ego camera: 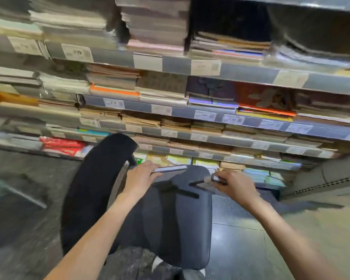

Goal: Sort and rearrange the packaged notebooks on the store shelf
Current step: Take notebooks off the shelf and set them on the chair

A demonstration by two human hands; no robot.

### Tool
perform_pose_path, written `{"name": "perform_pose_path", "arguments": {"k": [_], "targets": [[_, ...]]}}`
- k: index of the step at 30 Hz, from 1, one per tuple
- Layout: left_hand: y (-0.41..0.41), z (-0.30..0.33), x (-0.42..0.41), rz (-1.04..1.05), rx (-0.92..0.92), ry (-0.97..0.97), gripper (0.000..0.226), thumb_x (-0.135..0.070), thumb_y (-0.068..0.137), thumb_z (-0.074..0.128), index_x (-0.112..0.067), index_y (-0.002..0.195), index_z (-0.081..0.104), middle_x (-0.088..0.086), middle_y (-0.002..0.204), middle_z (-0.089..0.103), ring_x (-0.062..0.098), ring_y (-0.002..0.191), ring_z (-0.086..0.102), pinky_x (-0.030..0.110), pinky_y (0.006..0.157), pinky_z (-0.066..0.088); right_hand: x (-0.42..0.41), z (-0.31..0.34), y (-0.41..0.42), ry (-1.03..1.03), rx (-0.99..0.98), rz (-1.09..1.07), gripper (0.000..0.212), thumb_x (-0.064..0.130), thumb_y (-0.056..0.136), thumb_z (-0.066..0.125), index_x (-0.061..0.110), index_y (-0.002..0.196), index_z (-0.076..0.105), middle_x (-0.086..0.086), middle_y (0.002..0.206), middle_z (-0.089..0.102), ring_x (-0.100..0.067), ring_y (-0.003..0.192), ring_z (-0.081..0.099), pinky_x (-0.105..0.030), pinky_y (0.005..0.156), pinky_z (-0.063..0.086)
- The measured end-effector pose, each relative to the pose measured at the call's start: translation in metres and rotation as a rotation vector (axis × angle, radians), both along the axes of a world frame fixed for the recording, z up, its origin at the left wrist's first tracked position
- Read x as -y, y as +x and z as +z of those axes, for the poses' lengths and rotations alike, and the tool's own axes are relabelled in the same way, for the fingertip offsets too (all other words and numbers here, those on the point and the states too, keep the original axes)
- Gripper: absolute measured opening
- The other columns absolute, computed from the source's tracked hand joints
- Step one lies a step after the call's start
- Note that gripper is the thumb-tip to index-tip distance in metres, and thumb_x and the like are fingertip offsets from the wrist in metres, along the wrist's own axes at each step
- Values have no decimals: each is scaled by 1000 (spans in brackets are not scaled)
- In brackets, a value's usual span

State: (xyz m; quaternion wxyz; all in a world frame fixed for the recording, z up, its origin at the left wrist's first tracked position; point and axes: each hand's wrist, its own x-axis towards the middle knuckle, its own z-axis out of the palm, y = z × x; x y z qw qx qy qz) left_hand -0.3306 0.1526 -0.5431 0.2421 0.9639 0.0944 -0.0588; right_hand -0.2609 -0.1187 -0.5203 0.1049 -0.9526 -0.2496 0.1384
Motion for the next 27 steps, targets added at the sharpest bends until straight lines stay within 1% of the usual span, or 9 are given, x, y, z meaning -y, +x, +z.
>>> {"name": "perform_pose_path", "arguments": {"k": [2, 4, 7, 12, 14, 17, 20, 22, 27], "targets": [[-6, -37, -9, 60, -45, -22, 33, -31, 94, 51, -24, 126, 57, -2, 128, 57, 19, 115, 54, 31, 92, 45, -5, -28, -4, 2, -33, 14, 16, 41, 89, 55, 26, 90, 60, 7, 89, 62, -17, 86, 59, -30, 59, 40], [-12, -68, -18, 99, -54, -54, 30, -30, 93, 53, -26, 122, 59, -5, 122, 60, 16, 111, 56, 28, 87, 45, -12, -50, -9, 0, -46, 27, 13, 39, 89, 55, 29, 94, 60, 8, 91, 61, -16, 89, 59, -29, 60, 41], [-19, -109, -30, 126, -39, -93, 27, -25, 91, 57, -26, 117, 63, -7, 115, 63, 18, 106, 55, 33, 84, 47, -23, -77, -13, -16, -54, 35, 19, 40, 91, 53, 33, 107, 60, 8, 99, 60, -15, 96, 58, -28, 62, 43], [-36, -164, -46, 225, -5, -266, 31, -8, 83, 66, -17, 113, 68, 3, 121, 62, 24, 123, 47, 34, 107, 32, -39, -111, -15, 11, 0, 50, 24, 37, 91, 53, 32, 114, 61, 6, 99, 62, -17, 99, 57, -25, 54, 35], [-41, -173, -52, 299, -10, -322, 32, -7, 82, 67, -14, 113, 68, 4, 124, 61, 21, 126, 46, 29, 107, 31, -45, -119, -14, 1, 20, 78, 26, 36, 91, 53, 33, 116, 60, 6, 101, 62, -17, 100, 57, -22, 50, 30], [-57, -183, -61, 381, -96, -440, 34, -6, 79, 70, -16, 112, 67, 1, 129, 57, 16, 126, 46, 16, 101, 28, -53, -128, -13, 22, 29, 74, 25, 34, 91, 56, 32, 115, 62, 5, 99, 62, -18, 97, 58, -18, 47, 23], [-80, -200, -56, 309, -244, -485, 48, -6, 76, 73, -22, 120, 62, -6, 134, 50, 9, 133, 35, 10, 101, 20, -55, -136, -15, 27, 28, 74, 24, 30, 89, 59, 29, 113, 63, 4, 96, 63, -20, 95, 59, -17, 46, 20], [-87, -214, -49, 259, -277, -470, 59, -4, 74, 74, -23, 127, 57, -6, 137, 45, 8, 136, 26, 12, 106, 14, -56, -142, -16, 20, 42, 88, 25, 29, 89, 59, 28, 114, 63, 4, 96, 63, -20, 94, 58, -19, 47, 24], [-91, -241, -44, 274, -319, -374, 72, 5, 74, 71, -18, 137, 44, 1, 151, 27, 15, 143, 12, 30, 116, 11, -57, -159, -18, 11, 74, 132, 26, 33, 90, 57, 31, 116, 61, 5, 99, 62, -18, 96, 58, -21, 50, 31]]}}
